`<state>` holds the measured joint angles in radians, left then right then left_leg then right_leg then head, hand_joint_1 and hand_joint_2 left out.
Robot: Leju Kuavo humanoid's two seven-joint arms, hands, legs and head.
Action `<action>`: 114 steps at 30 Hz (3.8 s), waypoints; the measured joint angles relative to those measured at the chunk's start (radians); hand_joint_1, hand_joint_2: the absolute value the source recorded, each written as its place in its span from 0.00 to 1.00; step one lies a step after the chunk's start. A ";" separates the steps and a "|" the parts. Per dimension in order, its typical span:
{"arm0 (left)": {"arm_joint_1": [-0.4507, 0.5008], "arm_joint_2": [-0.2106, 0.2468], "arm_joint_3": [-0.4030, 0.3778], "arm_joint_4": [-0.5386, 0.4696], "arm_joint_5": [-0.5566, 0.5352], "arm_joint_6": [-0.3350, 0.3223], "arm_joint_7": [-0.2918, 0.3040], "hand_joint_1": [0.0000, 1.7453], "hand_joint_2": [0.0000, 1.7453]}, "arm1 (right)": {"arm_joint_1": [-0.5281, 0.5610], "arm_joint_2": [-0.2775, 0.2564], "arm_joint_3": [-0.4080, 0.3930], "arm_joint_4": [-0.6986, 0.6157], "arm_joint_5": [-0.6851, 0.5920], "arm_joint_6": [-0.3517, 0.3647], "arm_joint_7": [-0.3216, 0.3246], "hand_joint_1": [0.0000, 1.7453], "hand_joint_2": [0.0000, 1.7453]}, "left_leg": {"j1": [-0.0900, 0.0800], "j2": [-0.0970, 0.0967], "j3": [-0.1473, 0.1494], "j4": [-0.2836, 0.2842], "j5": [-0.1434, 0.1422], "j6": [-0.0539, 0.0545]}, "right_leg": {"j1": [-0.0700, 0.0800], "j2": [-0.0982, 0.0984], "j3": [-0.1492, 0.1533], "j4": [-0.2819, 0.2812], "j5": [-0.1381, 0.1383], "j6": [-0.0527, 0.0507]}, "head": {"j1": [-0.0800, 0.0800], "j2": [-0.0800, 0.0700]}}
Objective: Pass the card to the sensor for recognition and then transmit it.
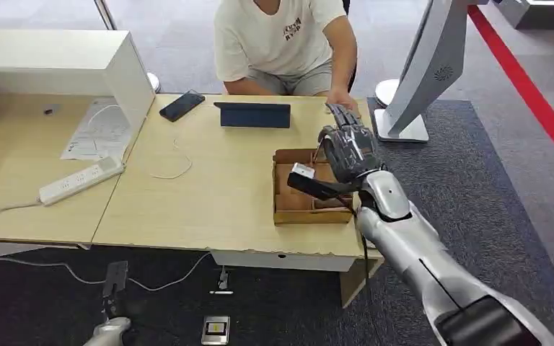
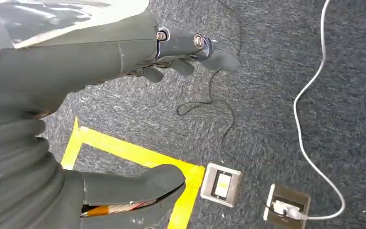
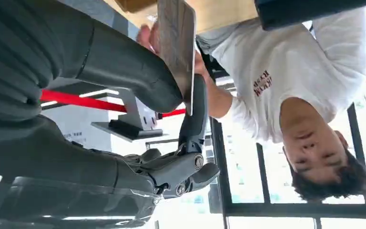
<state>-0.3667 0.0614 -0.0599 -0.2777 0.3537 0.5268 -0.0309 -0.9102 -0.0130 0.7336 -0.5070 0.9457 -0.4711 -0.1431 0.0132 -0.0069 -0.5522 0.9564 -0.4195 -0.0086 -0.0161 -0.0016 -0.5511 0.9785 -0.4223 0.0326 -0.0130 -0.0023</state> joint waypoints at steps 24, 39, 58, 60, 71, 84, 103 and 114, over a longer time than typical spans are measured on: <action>-0.075 -0.070 -0.151 0.000 -0.150 -0.024 0.107 0.00 1.00 | -0.252 0.082 -0.022 0.119 0.093 0.175 0.224 1.00 1.00 | 0.000 0.000 0.000 0.001 0.000 0.000 | 0.000 0.000 -0.001 0.000 0.000 0.000 | 0.000 0.000; -0.083 -0.097 -0.209 0.000 -0.168 -0.034 0.124 0.00 1.00 | -0.246 0.037 -0.044 0.156 0.098 0.149 0.219 0.00 1.00 | 0.000 0.000 0.000 0.001 0.000 0.000 | 0.000 0.000 -0.001 0.000 0.000 0.000 | 0.000 0.000; -0.055 -0.073 -0.215 0.000 -0.082 0.023 0.034 0.00 1.00 | 0.008 -0.066 -0.163 -0.300 0.389 -0.197 -0.322 0.00 1.00 | 0.000 0.000 0.001 0.001 0.000 0.000 | 0.001 0.000 0.002 -0.001 0.000 0.000 | 0.000 0.000; -0.039 -0.059 -0.212 0.001 -0.062 0.035 0.015 0.00 1.00 | 0.084 -0.072 -0.223 -0.388 0.362 -0.198 -0.436 0.00 1.00 | 0.000 -0.001 0.001 0.001 0.000 0.000 | 0.000 0.000 0.001 -0.001 0.000 0.000 | 0.000 0.000; 0.036 -0.019 -0.138 0.003 0.067 0.083 -0.073 0.00 1.00 | 0.317 -0.108 -0.686 -0.564 0.201 -0.197 -0.534 0.00 1.00 | 0.000 -0.001 0.001 0.001 -0.001 0.000 | 0.000 0.000 0.001 -0.002 0.000 0.000 | 0.000 0.000; 0.104 0.009 -0.041 0.008 0.217 0.095 -0.164 0.00 1.00 | 0.477 -0.119 -1.309 -0.339 0.380 -0.196 -0.487 0.00 1.00 | 0.000 0.000 0.000 0.000 -0.004 0.000 | 0.000 0.000 0.000 -0.002 -0.003 -0.001 | 0.000 0.000; 0.126 0.052 -0.014 0.008 0.286 0.064 -0.106 0.00 1.00 | 0.608 -0.115 -1.616 0.099 0.525 -0.141 -0.087 0.00 1.00 | 0.001 -0.001 0.001 0.000 -0.005 0.000 | 0.001 0.000 0.001 -0.001 -0.006 0.000 | 0.000 0.000; 0.084 0.088 -0.036 0.008 0.230 0.050 -0.083 0.00 1.00 | 0.686 -0.072 -1.616 0.251 0.526 0.250 0.263 0.00 1.00 | 0.001 -0.001 0.001 0.000 -0.005 0.000 | 0.001 0.000 0.002 -0.001 -0.006 -0.001 | 0.000 0.000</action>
<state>-0.2823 0.1499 -0.0962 -0.2697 0.5832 0.5772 -0.1137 -0.2244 -0.0854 -0.8820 -0.2559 1.4713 -0.2211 0.1196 0.0146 -0.0075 -0.5510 0.9563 -0.4248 -0.0086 -0.0148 -0.0016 -0.5496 0.9773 -0.4285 0.0314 -0.0133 -0.0027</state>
